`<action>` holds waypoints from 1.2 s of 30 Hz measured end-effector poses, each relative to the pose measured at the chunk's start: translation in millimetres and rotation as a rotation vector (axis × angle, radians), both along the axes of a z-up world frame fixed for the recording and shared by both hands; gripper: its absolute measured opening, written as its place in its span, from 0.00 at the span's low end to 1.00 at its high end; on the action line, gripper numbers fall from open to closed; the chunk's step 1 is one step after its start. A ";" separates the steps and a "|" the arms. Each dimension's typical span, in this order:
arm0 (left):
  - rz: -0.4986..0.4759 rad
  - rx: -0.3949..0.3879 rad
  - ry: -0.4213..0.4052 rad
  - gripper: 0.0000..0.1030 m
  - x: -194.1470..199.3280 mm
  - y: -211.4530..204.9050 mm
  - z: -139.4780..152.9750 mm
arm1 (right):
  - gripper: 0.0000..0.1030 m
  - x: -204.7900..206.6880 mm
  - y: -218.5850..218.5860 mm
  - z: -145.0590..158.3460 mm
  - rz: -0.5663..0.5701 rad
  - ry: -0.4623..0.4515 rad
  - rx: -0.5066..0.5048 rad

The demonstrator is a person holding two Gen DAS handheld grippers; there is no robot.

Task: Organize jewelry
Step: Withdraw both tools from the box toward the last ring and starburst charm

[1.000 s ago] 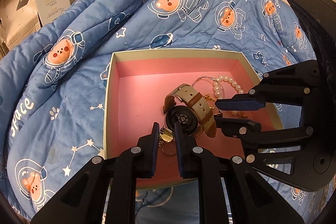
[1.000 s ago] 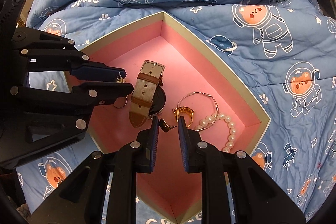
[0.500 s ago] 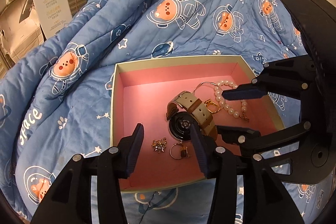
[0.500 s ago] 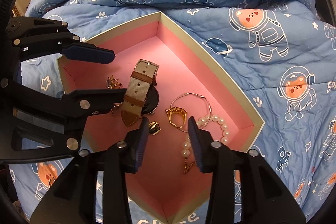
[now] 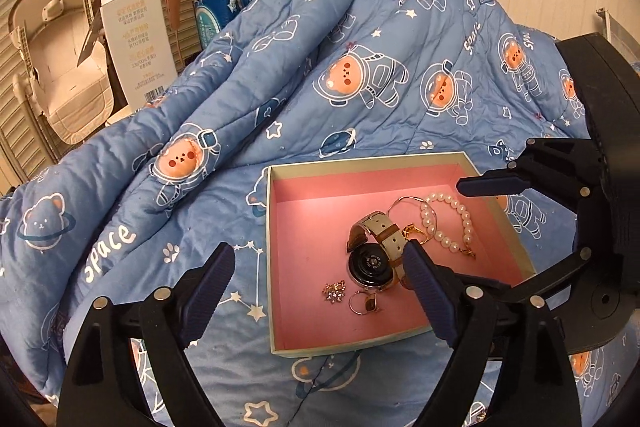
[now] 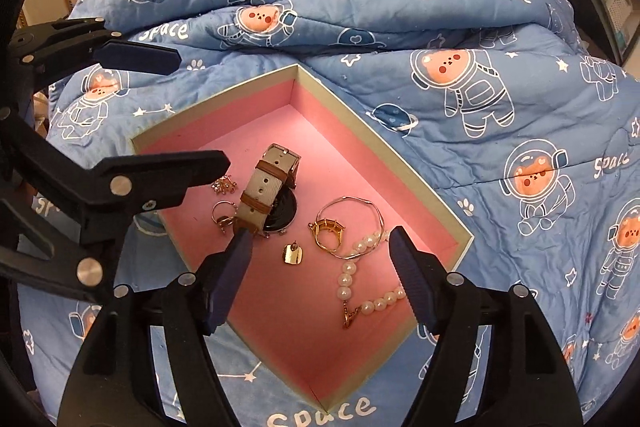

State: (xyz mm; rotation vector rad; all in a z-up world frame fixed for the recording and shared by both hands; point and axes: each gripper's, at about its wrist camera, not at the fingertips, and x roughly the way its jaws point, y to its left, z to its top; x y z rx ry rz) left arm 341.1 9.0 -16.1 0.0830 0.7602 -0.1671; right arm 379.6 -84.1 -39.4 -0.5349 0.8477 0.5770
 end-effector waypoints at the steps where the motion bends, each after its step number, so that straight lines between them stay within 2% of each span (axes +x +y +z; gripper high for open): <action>1: 0.006 0.004 -0.013 0.82 -3.4 0.4 1.8 | 0.69 -1.5 -0.3 1.9 -0.007 -0.008 0.009; 4: 0.028 -0.009 -0.035 0.87 -14.2 4.7 6.3 | 0.69 -5.9 -5.2 9.0 -0.049 -0.019 0.054; 9: 0.065 -0.101 -0.070 0.89 -34.0 17.7 13.2 | 0.69 -17.1 -19.1 20.6 -0.124 -0.027 0.157; 15: 0.045 -0.059 -0.119 0.92 -62.5 13.7 13.8 | 0.69 -33.6 -33.5 24.7 -0.183 -0.028 0.214; 23: 0.027 -0.110 -0.095 0.92 -89.0 7.6 0.5 | 0.69 -65.9 -44.9 20.9 -0.210 -0.015 0.271; 31: -0.006 -0.080 -0.080 0.92 -113.3 -5.5 -16.6 | 0.69 -98.9 -49.0 9.5 -0.210 -0.009 0.296; 36: -0.008 -0.095 -0.055 0.92 -125.3 -7.8 -29.0 | 0.69 -117.8 -49.7 -1.6 -0.210 -0.010 0.285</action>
